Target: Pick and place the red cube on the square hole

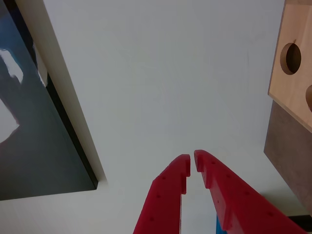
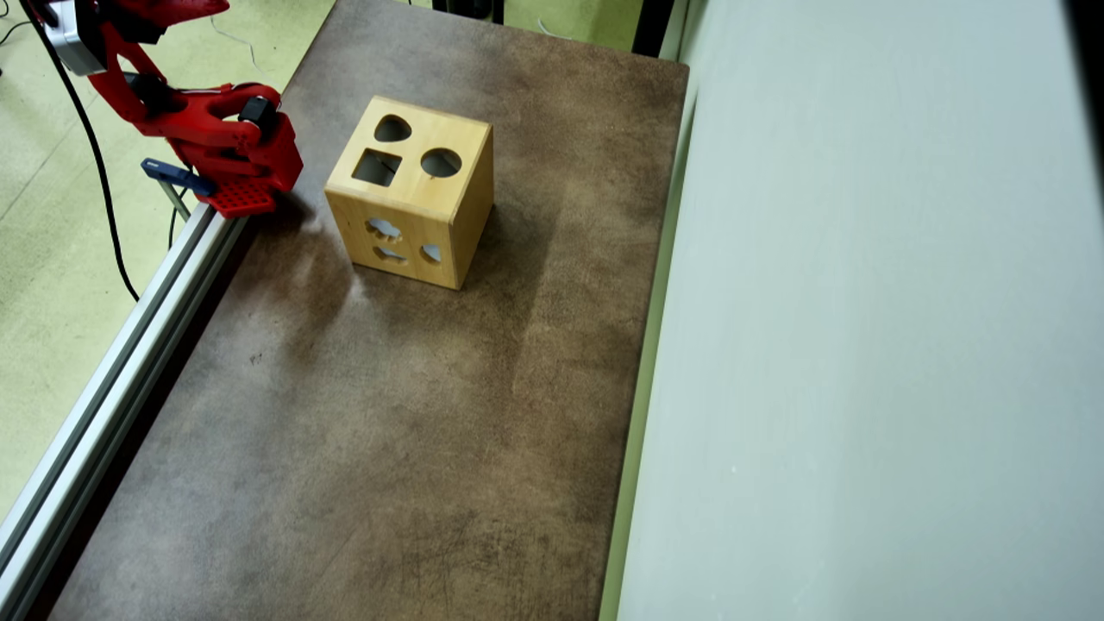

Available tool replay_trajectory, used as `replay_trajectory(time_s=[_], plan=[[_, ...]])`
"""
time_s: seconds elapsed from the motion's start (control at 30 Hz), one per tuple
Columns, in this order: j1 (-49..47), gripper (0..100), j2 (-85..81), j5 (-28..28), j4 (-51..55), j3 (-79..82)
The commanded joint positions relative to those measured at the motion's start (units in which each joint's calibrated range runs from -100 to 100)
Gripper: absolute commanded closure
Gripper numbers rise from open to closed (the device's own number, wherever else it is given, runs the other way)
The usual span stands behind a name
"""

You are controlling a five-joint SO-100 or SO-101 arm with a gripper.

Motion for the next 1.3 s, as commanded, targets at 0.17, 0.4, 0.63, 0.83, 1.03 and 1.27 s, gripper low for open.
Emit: replay_trajectory(time_s=[0.17,0.4,0.63,0.83,1.03,1.27], plan=[[0.43,97,0.26,0.34,-0.05,0.23],[0.51,97,0.18,0.39,0.12,0.41],[0.51,97,0.18,0.39,7.59,0.23],[0.51,97,0.26,0.39,7.67,0.32],[0.51,97,0.26,0.39,7.67,0.41],[0.51,97,0.26,0.39,7.67,0.41]])
